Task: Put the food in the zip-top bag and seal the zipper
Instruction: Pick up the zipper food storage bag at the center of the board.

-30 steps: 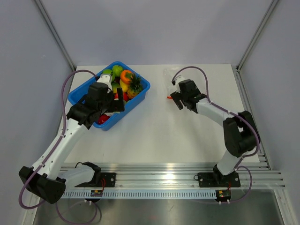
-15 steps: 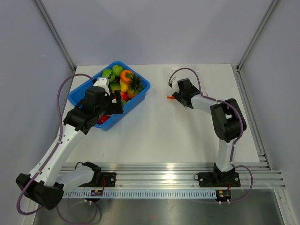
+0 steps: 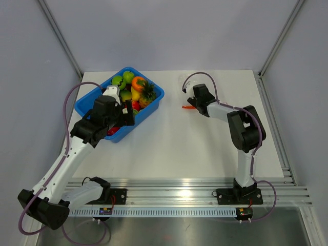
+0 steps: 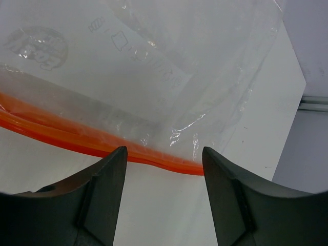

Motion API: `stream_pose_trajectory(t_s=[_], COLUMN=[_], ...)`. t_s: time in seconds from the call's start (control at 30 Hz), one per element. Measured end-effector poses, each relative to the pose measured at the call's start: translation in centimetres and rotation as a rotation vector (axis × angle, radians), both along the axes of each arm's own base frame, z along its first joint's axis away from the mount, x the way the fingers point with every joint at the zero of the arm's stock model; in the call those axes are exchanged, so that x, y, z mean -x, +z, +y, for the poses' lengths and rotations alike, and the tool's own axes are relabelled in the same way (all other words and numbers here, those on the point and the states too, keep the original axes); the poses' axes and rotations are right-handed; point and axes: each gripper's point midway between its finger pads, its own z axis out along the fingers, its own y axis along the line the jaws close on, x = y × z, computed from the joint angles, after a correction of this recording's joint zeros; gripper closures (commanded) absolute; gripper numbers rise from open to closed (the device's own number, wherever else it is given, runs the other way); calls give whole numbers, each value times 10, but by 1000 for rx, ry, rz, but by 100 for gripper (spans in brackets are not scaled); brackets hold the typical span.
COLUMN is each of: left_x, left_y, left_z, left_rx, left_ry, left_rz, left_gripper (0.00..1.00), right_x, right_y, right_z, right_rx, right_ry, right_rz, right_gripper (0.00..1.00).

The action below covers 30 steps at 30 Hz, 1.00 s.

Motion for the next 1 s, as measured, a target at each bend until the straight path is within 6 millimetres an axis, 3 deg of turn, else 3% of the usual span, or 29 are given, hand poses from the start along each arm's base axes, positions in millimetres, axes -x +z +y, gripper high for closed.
stream_pose_trajectory(t_s=[0.23,0.6,1.0], left_x=[1,4,7], left_y=[1,3,0], left_z=[1,-1,-1], left_rx=[3,12,9], left_ry=[0,-11,-16], left_rz=[-6,-6,9], left_gripper=[1,1,1], right_x=[-1,25,13], right_y=[-3,-13,-7], right_z=[1,3,5], right_rx=[-15,-63,-60], right_ry=[-2,46,49], right_rz=[-21,0,-47], right_gripper=[26,23,31])
